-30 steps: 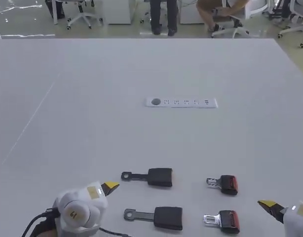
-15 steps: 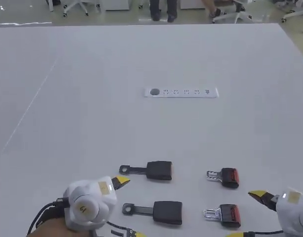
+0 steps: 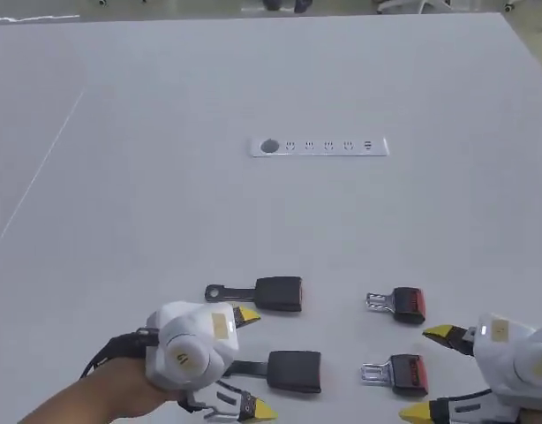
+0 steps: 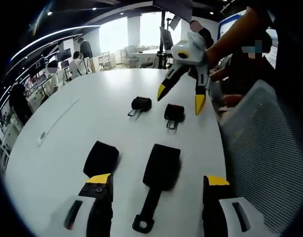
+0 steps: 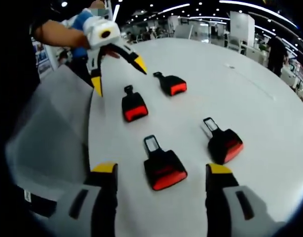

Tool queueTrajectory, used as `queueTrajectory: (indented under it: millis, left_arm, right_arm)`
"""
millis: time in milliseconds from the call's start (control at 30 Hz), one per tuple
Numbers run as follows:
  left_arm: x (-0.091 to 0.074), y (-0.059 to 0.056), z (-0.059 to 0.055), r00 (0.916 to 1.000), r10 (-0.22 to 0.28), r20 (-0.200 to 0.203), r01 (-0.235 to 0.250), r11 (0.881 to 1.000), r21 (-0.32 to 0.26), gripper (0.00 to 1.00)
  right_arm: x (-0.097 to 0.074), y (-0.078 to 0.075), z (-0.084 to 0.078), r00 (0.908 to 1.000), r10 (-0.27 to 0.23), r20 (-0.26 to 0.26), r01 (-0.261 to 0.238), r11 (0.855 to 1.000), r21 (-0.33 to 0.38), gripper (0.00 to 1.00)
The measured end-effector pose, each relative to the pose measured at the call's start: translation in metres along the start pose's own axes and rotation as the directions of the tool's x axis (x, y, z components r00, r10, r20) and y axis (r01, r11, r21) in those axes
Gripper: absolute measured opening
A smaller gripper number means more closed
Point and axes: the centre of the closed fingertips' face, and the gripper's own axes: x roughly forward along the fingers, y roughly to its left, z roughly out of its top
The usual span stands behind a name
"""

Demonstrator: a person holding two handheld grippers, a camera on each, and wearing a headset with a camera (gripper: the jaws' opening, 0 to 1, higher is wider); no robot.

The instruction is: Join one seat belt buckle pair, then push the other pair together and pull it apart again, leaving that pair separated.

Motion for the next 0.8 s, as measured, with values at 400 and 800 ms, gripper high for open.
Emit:
queueTrajectory:
  millis: [400, 800]
  left_arm:
    - [0.025, -0.003, -0.009, 0.9947, -0.081, -0.065, 0.085, 0.993, 0.077, 0.62]
    - [0.041, -0.006, -0.020, 0.9858, -0.117, -0.120, 0.135, 0.979, 0.151, 0.38]
  right_arm:
    - [0.009, -0.003, -0.005, 0.9969, 0.064, -0.046, -0.066, 0.997, -0.049, 0.68]
    - [0.010, -0.004, -0.015, 0.9864, 0.095, -0.134, -0.115, 0.983, -0.145, 0.47]
